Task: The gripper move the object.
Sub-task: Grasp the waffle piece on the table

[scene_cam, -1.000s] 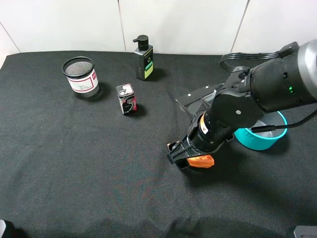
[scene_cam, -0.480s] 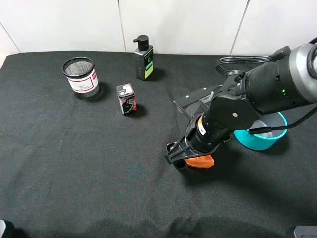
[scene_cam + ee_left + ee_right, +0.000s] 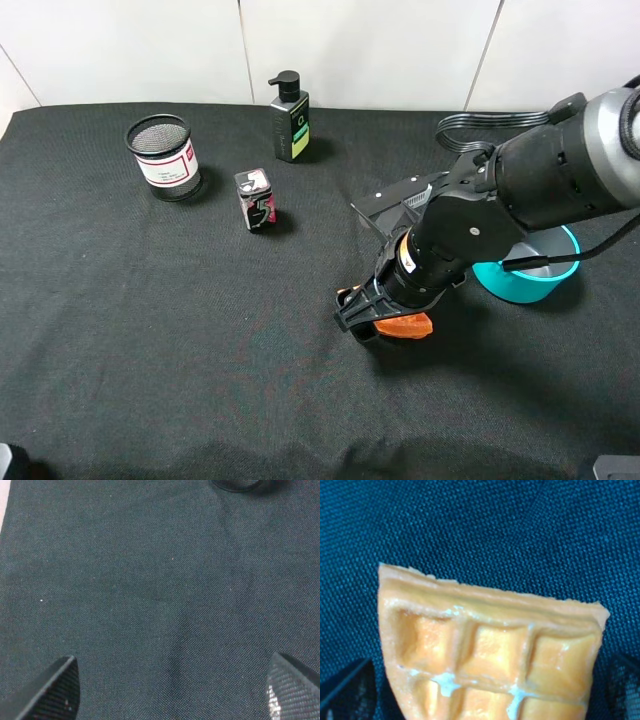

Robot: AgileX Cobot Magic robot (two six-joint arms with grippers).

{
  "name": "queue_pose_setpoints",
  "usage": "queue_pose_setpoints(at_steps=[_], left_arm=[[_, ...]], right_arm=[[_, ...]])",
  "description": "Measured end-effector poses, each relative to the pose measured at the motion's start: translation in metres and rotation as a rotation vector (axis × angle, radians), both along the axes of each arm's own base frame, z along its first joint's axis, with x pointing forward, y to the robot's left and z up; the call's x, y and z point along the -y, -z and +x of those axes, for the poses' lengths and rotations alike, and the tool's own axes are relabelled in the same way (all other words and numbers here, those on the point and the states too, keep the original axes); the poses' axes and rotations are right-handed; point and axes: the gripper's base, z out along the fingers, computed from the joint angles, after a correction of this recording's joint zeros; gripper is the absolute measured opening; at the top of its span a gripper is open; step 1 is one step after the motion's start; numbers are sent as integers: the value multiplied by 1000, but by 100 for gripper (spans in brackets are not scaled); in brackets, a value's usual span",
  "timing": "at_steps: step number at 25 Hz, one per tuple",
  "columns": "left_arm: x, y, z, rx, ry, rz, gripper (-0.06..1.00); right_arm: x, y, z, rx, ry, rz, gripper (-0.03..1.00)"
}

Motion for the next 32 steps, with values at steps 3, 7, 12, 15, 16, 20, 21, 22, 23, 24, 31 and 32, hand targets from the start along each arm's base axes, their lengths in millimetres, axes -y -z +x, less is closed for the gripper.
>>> queue_pose_setpoints(at_steps=[3,7,12,15,16,20,21,22,23,24,31,32], left_arm=[[0,0,0,0,0,0,79],[0,0,0,0,0,0,79],[0,0,0,0,0,0,79],[0,0,0,0,0,0,79],[0,0,0,0,0,0,79],[0,0,0,0,0,0,79],[0,0,0,0,0,0,79],[0,0,0,0,0,0,79],[0,0,0,0,0,0,79],[0,0,0,0,0,0,79],[0,0,0,0,0,0,79],[0,0,0,0,0,0,79]], right_arm=[[0,0,0,-3,0,-4,69],[1,0,0,-4,1,-6,69],[1,0,0,-4,0,-6,54],[1,0,0,-4,0,-6,50],[1,0,0,-4,0,-6,50],[1,0,0,-4,-1,-7,50],[1,0,0,-4,-1,-7,50],[1,0,0,-4,-1,-7,50],[1,0,0,-4,-1,-7,50],[1,0,0,-4,-1,-7,50],[1,0,0,-4,-1,-7,50],[1,0,0,-4,-1,-7,50]])
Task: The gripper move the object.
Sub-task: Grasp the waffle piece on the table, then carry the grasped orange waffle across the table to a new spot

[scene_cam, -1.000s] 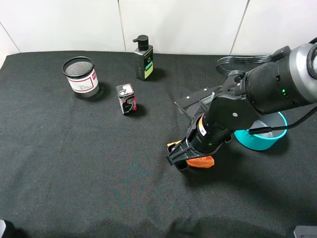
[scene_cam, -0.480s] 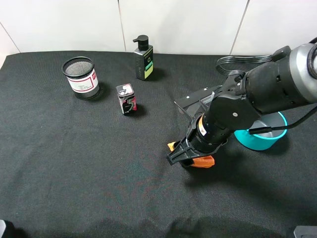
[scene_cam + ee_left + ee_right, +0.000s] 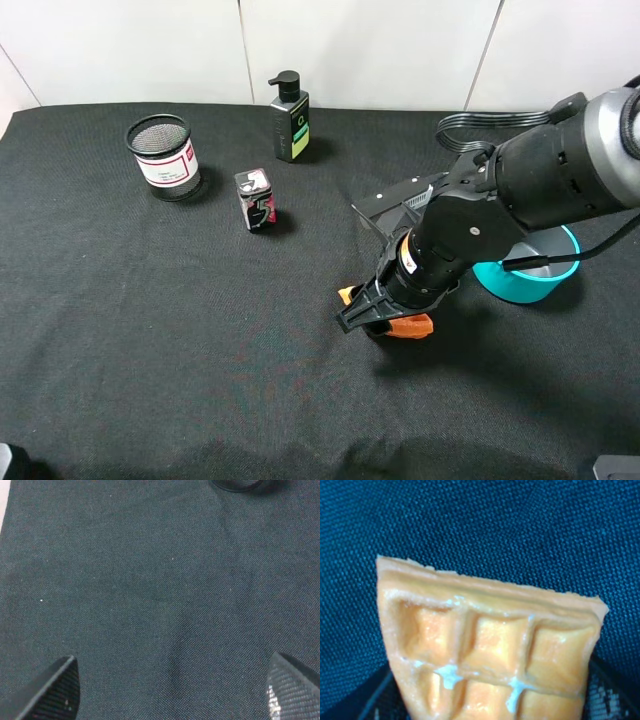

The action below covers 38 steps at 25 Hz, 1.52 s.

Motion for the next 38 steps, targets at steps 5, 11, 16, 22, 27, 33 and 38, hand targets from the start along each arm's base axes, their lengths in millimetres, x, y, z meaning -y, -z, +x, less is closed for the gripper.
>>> queue_pose_setpoints(at_steps=[5,11,16,22,27,33,38], left_arm=[[0,0,0,0,0,0,79],[0,0,0,0,0,0,79],[0,0,0,0,0,0,79],[0,0,0,0,0,0,79],[0,0,0,1,0,0,79],[0,0,0,1,0,0,79],[0,0,0,1,0,0,79]], right_arm=[[0,-2,0,2,-3,1,50],[2,-24,-2,35,-12,34,50],[8,-45,-7,39,6,41,50],[20,-74,-16,48,20,47,50],[33,-98,-27,51,33,47,50],[52,-129,-43,42,34,25,50],[65,-152,-54,42,34,17,50]])
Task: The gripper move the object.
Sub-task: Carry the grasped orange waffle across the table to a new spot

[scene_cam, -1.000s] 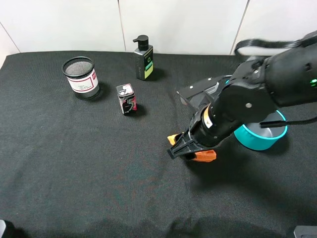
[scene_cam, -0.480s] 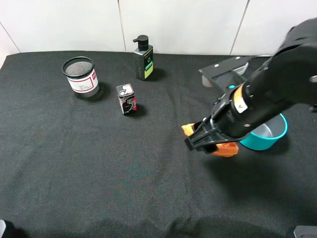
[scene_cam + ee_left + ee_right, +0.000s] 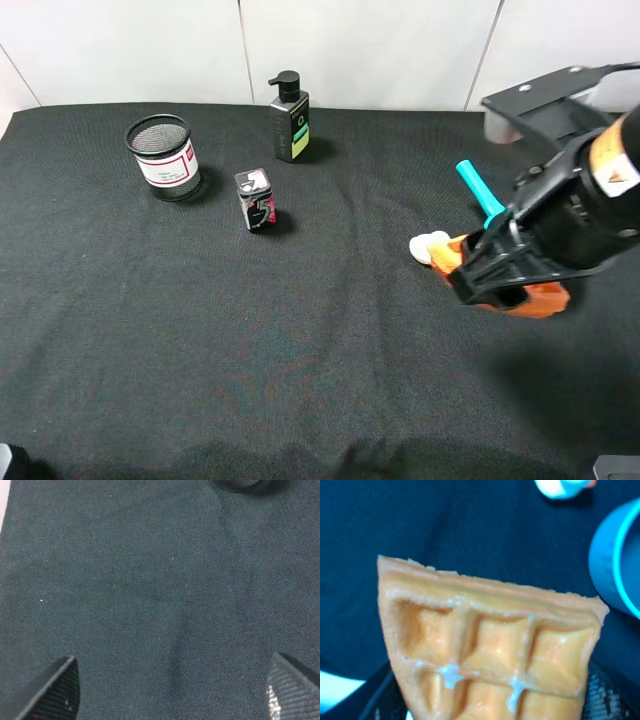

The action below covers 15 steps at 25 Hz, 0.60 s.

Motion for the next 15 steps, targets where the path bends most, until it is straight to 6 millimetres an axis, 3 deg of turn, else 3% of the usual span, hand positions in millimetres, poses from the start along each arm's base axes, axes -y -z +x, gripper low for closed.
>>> queue_pose_setpoints(at_steps=[15], left_arm=[[0,0,0,0,0,0,79]], right_arm=[[8,-13,-5,42,-8,11,49]])
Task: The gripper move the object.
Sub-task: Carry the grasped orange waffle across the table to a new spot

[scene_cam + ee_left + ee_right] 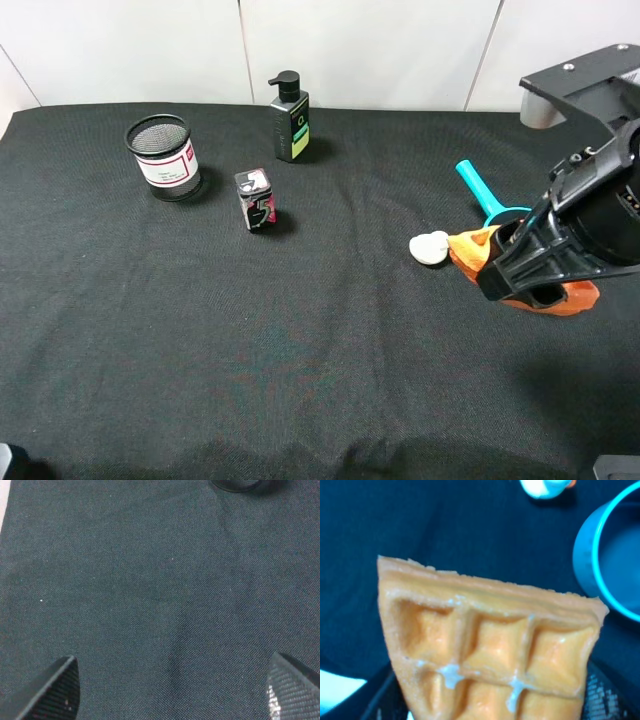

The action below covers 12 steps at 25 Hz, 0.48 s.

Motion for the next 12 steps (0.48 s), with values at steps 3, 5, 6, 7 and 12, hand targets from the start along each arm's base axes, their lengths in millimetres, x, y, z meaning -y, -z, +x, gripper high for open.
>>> queue_pose_setpoints(at_steps=[3,5,6,7,12], left_arm=[[0,0,0,0,0,0,79],[0,0,0,0,0,0,79],[0,0,0,0,0,0,79],[0,0,0,0,0,0,79],[0,0,0,0,0,0,79]], right_arm=[[-1,-11,6,41,-13,10,49],[1,-17,11,63,-10,14,49],[2,-19,15,69,-5,12,49],[4,-19,19,68,-1,2,49],[1,-16,45,22,-19,-46,49]])
